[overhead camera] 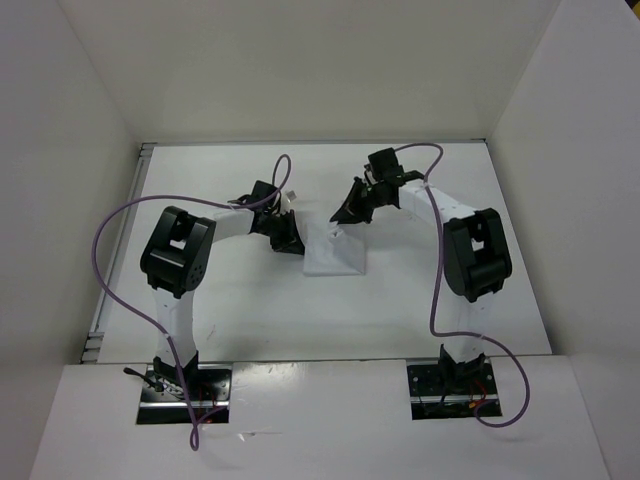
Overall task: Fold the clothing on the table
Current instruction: Fold the skirt
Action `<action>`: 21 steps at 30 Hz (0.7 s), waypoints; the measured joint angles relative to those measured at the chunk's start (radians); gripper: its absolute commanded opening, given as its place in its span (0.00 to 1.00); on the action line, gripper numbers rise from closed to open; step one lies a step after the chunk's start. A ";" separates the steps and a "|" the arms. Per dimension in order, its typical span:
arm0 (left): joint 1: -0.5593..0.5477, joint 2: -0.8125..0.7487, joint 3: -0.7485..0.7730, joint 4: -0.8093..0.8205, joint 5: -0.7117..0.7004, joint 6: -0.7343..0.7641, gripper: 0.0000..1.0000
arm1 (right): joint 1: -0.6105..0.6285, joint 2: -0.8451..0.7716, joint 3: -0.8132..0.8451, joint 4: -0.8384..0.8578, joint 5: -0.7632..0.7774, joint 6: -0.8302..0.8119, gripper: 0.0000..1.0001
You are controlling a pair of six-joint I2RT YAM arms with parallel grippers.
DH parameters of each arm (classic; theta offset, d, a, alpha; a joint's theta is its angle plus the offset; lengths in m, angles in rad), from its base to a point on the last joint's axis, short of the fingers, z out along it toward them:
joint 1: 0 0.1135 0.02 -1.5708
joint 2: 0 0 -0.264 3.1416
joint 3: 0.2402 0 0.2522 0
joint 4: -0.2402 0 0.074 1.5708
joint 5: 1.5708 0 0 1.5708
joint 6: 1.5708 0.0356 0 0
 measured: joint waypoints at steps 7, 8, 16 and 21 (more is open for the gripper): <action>0.000 0.000 -0.001 -0.001 0.000 -0.013 0.01 | 0.055 0.068 0.035 0.005 0.000 0.000 0.00; 0.000 0.000 -0.002 -0.001 0.000 -0.013 0.01 | 0.064 0.076 0.042 0.006 0.000 0.000 0.00; 0.000 0.000 -0.006 0.001 0.004 -0.014 0.01 | 0.108 0.117 0.058 0.009 0.001 0.000 0.02; 0.000 0.000 -0.006 0.001 0.004 -0.015 0.01 | 0.115 0.136 0.067 0.010 0.000 0.000 0.02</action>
